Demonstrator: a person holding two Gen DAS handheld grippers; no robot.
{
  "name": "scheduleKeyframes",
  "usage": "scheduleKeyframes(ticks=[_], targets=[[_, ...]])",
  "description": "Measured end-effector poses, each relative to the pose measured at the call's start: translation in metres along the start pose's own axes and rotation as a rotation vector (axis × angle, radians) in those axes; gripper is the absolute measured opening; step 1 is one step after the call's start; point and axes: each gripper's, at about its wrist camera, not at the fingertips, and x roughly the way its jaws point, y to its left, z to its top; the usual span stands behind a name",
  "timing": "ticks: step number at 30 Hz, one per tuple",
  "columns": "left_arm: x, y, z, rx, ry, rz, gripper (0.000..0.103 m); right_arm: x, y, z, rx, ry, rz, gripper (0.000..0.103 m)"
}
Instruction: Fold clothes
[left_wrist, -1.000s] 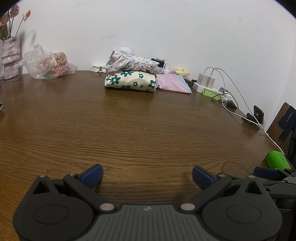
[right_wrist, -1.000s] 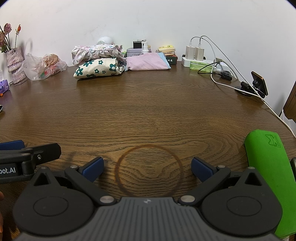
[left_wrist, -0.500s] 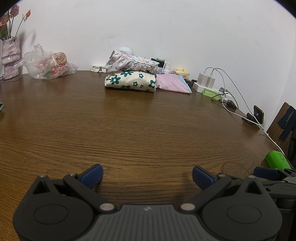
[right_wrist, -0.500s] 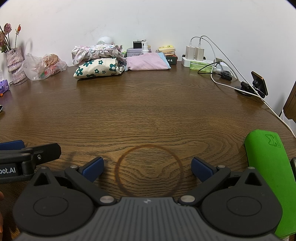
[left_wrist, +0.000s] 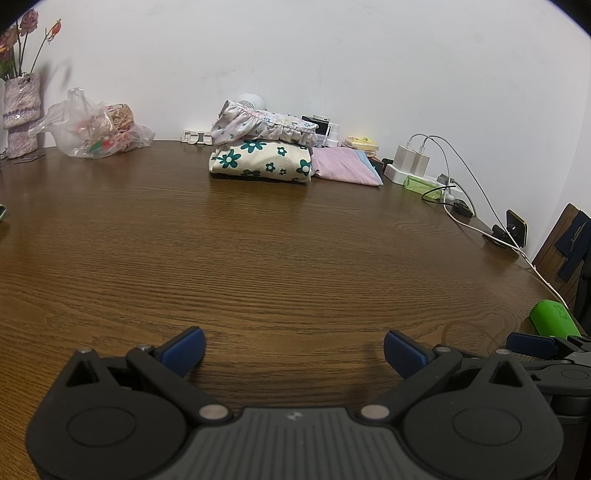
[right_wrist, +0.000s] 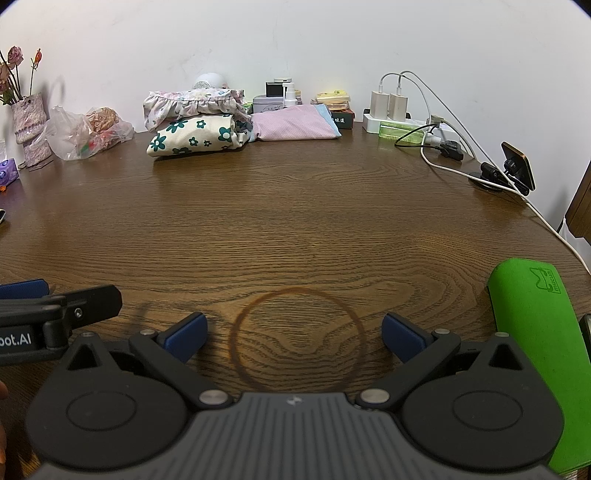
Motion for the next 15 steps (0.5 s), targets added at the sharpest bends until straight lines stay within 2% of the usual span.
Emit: scheduleKeyframes(ticks=[15], targets=[[0.0001,-0.0009,-0.0002,0.005,0.001,-0.003,0.103,-0.0003,-0.0001,-0.0006,0.000,0.000,-0.001,0.102]])
